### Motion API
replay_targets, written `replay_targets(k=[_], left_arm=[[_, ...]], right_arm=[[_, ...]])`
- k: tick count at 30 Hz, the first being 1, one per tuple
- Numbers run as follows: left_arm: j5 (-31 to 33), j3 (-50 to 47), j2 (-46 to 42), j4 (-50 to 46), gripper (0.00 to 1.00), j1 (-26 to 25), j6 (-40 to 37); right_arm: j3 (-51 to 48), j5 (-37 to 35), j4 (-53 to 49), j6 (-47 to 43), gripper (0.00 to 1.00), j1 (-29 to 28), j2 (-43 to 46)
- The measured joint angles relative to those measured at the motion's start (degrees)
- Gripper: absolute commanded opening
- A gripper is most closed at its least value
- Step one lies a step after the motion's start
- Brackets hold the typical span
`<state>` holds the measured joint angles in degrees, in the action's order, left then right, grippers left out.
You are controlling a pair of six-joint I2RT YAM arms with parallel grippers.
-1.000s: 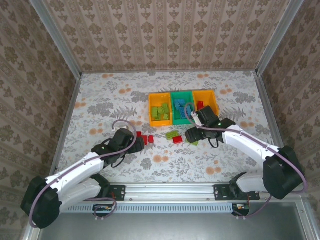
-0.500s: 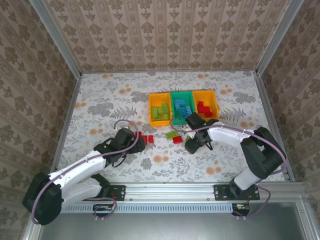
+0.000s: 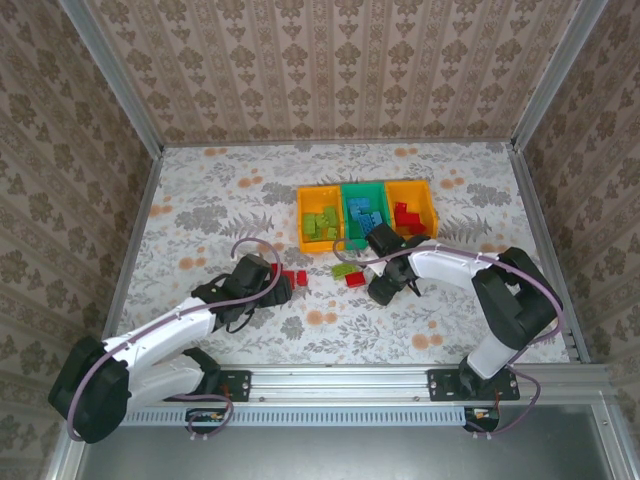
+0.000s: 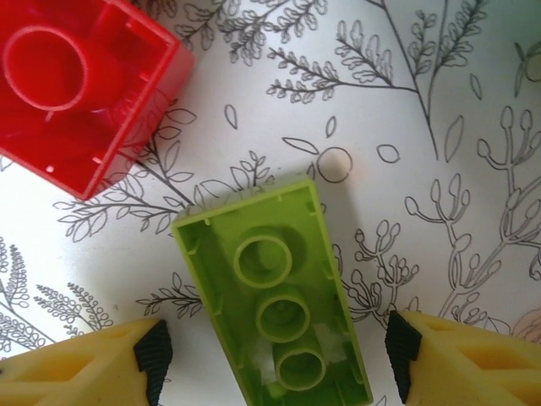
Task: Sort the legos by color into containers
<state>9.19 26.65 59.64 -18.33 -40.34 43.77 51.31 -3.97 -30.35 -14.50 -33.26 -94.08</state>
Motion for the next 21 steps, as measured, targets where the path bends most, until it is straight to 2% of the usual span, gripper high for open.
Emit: replay_targets(k=[5,10,14,17,21], left_arm=[[0.0,0.0,0.0,0.0,1.0,0.0,-0.02],[0.0,0.0,0.0,0.0,1.0,0.0,-0.02],[0.02,0.0,-0.2,0.0,1.0,0.0,0.0],[0.02,0.0,-0.39,0.0,1.0,0.0,0.0],[0.02,0.0,-0.5,0.0,1.0,0.0,0.0]], right_arm=[[1.16,0.11,-1.62,-0.31,0.39,-1.88,-0.96],[1.46,-0.39,-2.01,-0.11,0.38,-2.38,-0.68],[1.46,-0.94,1.64,1.77,0.37,-1.99,0.85],[2.43,0.74,4.46,4.79,0.37,-1.66,3.5],[8.79,4.68,8.24,11.76,0.38,-1.11,3.63]])
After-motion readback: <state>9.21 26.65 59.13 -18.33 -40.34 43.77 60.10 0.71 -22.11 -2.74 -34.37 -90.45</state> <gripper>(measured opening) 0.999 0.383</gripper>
